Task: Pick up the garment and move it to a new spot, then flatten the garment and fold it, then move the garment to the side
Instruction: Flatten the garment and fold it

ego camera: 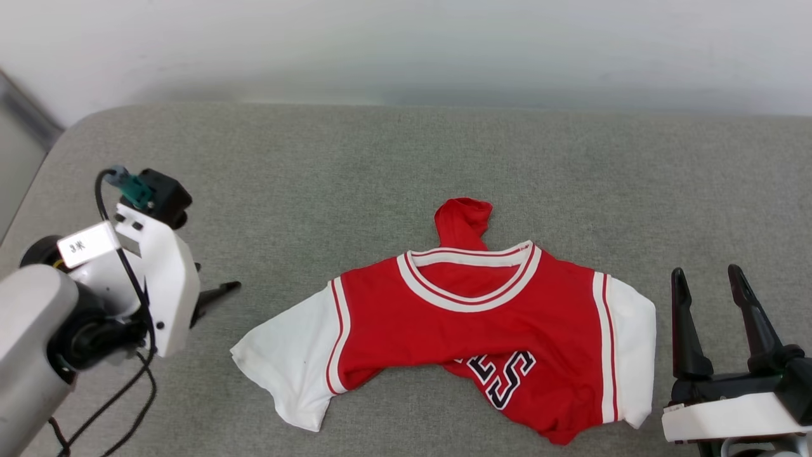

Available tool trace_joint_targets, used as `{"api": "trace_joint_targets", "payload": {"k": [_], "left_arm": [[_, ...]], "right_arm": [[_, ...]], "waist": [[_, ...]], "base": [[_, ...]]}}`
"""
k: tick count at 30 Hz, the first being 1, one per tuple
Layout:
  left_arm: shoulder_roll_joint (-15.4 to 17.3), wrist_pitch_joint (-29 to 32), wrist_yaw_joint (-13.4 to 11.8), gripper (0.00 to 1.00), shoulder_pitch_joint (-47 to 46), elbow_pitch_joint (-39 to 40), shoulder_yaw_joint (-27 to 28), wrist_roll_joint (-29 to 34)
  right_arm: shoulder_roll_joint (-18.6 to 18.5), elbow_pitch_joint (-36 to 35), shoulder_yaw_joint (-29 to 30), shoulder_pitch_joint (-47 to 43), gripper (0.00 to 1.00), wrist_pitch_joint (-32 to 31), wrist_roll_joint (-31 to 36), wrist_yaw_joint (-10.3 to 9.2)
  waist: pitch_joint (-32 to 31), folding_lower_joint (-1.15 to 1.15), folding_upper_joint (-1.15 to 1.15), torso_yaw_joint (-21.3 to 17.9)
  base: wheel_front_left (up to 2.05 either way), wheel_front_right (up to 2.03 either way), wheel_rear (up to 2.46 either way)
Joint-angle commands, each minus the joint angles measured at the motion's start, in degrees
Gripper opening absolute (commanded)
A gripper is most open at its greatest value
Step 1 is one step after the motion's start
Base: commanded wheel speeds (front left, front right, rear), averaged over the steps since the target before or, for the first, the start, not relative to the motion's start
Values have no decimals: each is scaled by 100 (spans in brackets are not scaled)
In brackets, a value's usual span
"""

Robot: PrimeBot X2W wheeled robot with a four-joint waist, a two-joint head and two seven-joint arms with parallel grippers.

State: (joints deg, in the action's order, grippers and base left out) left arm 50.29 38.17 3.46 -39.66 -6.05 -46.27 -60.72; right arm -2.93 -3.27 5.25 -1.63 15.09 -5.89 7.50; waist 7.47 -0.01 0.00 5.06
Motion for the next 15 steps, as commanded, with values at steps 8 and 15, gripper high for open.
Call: {"api": "trace_joint_targets", "payload": {"k": [8, 15], "left_arm": [[-95, 517, 57, 100, -121, -518, -200, -126], [-339, 541, 147, 100, 99, -1100, -446, -104]], "right_arm": [[9, -69, -27, 204, 100, 12, 49, -2], [10, -84, -46, 326, 100, 12, 63, -2]], "waist": [[318, 1, 0, -172], [578, 1, 0, -330]], "base": [[0, 0, 0], [0, 0, 0]]}}
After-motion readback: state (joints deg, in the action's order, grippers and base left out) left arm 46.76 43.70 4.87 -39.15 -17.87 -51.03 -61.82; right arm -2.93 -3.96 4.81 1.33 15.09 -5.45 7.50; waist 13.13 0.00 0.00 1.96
